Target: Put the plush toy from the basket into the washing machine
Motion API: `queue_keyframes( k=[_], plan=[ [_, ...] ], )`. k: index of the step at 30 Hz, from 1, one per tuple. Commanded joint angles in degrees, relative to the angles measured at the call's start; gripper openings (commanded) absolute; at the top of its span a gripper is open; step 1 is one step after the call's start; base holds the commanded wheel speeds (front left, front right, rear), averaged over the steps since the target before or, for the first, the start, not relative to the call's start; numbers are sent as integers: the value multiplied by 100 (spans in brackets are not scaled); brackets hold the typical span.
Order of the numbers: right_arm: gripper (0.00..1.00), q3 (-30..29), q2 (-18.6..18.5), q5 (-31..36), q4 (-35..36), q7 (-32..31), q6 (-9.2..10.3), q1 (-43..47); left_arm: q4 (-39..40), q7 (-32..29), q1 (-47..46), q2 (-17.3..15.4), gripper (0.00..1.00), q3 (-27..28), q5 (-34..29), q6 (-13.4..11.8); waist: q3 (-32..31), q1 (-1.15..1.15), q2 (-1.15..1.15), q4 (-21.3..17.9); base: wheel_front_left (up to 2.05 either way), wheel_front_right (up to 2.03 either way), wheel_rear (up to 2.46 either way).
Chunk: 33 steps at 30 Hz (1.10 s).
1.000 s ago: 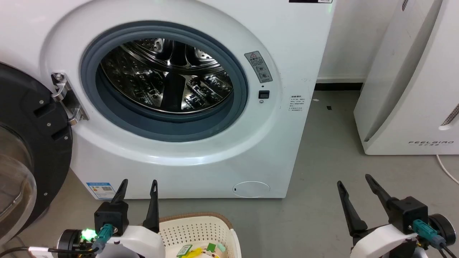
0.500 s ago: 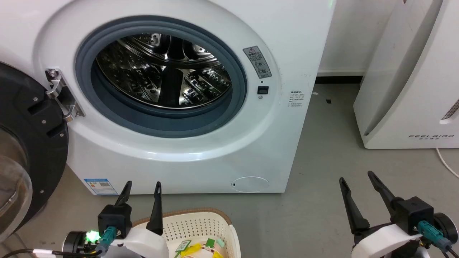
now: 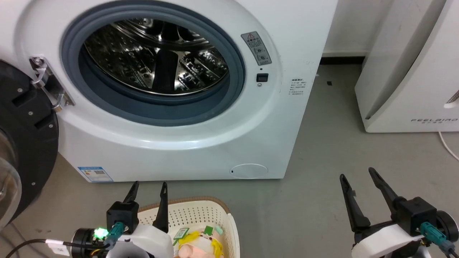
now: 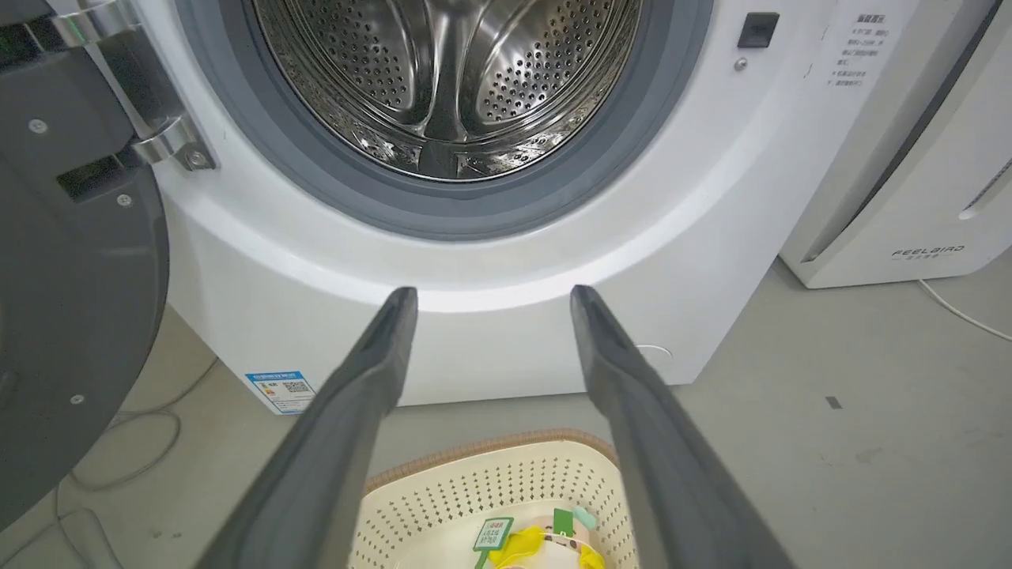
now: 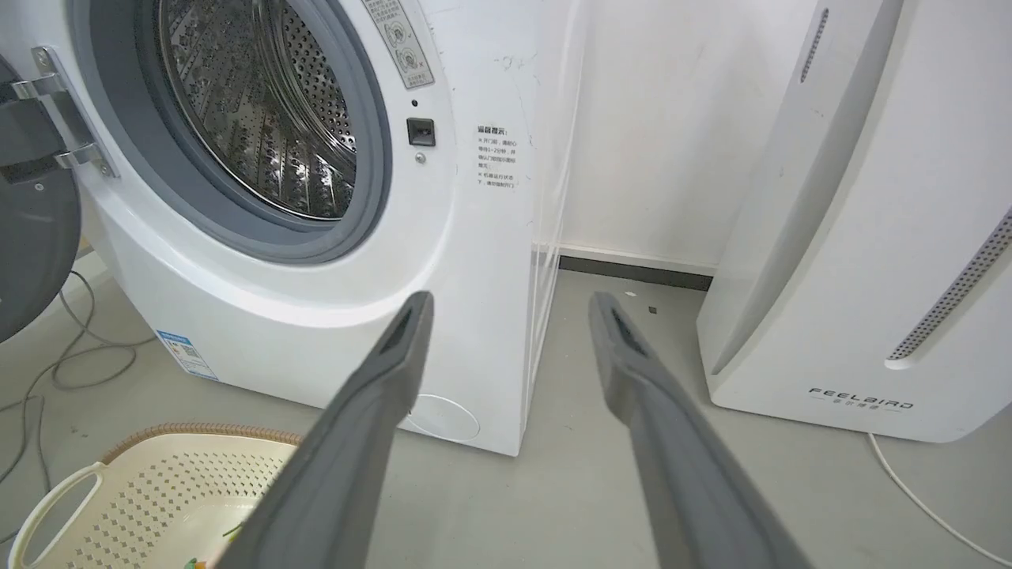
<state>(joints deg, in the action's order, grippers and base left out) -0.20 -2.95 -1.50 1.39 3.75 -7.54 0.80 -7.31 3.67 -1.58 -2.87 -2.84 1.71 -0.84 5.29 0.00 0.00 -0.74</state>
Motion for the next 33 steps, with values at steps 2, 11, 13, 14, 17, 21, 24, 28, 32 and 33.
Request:
queue_keyframes(
  k=[2, 11, 13, 14, 17, 21, 24, 28, 32, 33],
  plan=[
    [100, 17, 2, 18, 57, 74, 2, -115, -156, 77, -157, -7, 100, -17, 40, 27, 106, 0, 0, -16, 0, 0, 0],
    [100, 45, 3, 11, 134, 181, 2, -175, -698, 185, -428, -21, 100, -66, 64, 88, 395, 0, 0, -76, 0, 0, 0],
    [100, 54, 3, 7, 147, 205, 2, -188, -829, 209, -497, -25, 100, -84, 65, 104, 458, 0, 0, -89, 0, 0, 0],
    [100, 60, 3, 6, 153, 217, 2, -195, -890, 221, -532, -26, 100, -92, 65, 110, 490, 0, 0, -96, 0, 0, 0],
    [100, 74, 3, 3, 178, 253, 2, -221, -1076, 257, -646, -31, 100, -121, 63, 125, 603, 0, 0, -113, 0, 0, 0],
    [100, 80, 3, 2, 217, 300, 2, -266, -1319, 305, -806, -36, 100, -161, 60, 143, 763, 0, 0, -129, 0, 0, 0],
    [100, 86, 3, 10, 246, 336, 3, -296, -1537, 340, -929, -47, 100, -194, 62, 166, 885, 0, 0, -140, 0, 0, 0],
    [100, 90, 4, 19, 276, 384, 3, -338, -1892, 388, -1114, -72, 100, -250, 58, 200, 1053, 0, 0, -157, 0, 0, 0],
    [100, 95, 4, 19, 313, 431, 3, -379, -2385, 436, -1332, -98, 100, -322, 61, 251, 1232, 0, 0, -189, 0, 0, 0],
    [100, 95, 4, 18, 321, 443, 3, -389, -2518, 447, -1396, -107, 100, -341, 64, 267, 1282, 0, 0, -199, 0, 0, 0]
  ],
)
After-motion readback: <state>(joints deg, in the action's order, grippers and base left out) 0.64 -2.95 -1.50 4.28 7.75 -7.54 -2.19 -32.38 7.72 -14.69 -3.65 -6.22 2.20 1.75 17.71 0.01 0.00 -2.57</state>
